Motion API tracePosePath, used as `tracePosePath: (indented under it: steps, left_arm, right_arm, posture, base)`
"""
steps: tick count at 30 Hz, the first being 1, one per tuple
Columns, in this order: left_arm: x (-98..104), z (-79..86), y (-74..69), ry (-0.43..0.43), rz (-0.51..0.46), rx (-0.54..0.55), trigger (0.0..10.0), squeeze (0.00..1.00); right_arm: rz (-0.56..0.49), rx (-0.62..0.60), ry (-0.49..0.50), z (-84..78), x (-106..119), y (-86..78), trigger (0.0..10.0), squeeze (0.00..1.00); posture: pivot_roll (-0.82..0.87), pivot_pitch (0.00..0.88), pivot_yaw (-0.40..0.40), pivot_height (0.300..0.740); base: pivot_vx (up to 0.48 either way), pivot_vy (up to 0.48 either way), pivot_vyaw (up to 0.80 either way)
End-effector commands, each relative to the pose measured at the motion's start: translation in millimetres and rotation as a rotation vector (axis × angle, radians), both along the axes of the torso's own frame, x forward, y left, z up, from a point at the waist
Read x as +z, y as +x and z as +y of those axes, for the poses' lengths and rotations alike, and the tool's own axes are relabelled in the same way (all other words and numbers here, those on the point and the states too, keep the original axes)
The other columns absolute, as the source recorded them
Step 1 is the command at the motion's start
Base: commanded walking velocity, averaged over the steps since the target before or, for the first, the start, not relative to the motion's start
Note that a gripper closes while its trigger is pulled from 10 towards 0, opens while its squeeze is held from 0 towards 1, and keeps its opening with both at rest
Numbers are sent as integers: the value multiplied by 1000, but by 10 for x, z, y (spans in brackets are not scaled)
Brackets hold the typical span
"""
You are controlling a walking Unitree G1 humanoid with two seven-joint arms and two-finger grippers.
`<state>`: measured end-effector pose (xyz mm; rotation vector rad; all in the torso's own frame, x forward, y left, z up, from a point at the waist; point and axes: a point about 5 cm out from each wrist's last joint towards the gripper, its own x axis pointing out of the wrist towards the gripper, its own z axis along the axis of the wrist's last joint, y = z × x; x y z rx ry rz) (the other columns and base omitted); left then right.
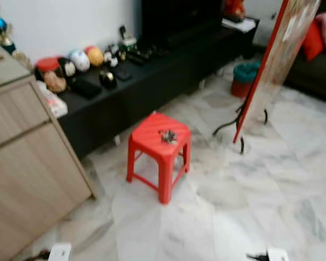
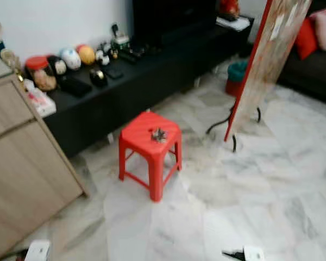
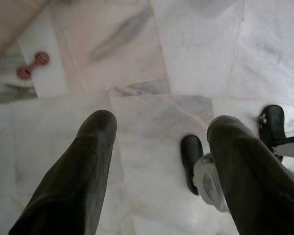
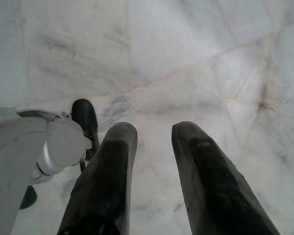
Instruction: Hang keys on a hook
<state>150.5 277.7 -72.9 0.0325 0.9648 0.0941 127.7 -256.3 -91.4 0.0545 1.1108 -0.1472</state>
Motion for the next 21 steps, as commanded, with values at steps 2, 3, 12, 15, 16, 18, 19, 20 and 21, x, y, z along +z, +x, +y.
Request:
tracePosePath:
  steps: [2, 3, 12, 15, 16, 18, 19, 20, 21]
  left_arm:
    - [-31, -3, -66, 4, 24, 11, 10000, 0]
    - [-31, -10, -59, 16, 34, -22, 10000, 0]
    - [19, 30, 47, 37, -2, 36, 10000, 0]
    - [39, 48, 76, 41, -12, 42, 10000, 0]
    - [43, 51, 82, 42, -14, 44, 10000, 0]
    - [76, 119, 105, 58, -14, 61, 10000, 0]
    - [76, 119, 105, 58, -14, 61, 10000, 0]
    - [83, 136, 107, 64, -10, 64, 10000, 0]
    - [86, 146, 107, 71, -2, 57, 10000, 0]
  right_arm:
    - [-15, -31, -2, 6, -1, 5, 10000, 0]
    - [-18, -49, 2, 33, -10, 5, 10000, 0]
    - [-51, -74, 25, 157, -6, 124, 10000, 0]
    - [-54, -67, 29, 184, -2, 154, 10000, 0]
    - [-55, -66, 29, 190, -2, 160, 10000, 0]
    - [-60, -43, 47, 254, 0, 205, 10000, 0]
    - [-60, -43, 47, 254, 0, 205, 10000, 0]
    - [-57, -30, 46, 266, 0, 214, 10000, 0]
    - [-54, -26, 43, 274, -1, 218, 10000, 0]
  posture:
    - [-85, 0, 19, 740]
    - [-87, 0, 26, 740]
    - [-39, 0, 43, 740]
    - [-38, 0, 47, 740]
    - [-38, 0, 47, 740]
    - [-37, 0, 91, 740]
    - [-37, 0, 91, 740]
    - [-38, 0, 95, 740]
    - [-43, 0, 109, 740]
  base:
    - [0, 0, 0]
    - [0, 0, 0]
    - [0, 0, 0]
    - [0, 0, 0]
    - [0, 0, 0]
    - [0, 0, 0]
    - [0, 0, 0]
    - [0, 0, 0]
    - [0, 0, 0]
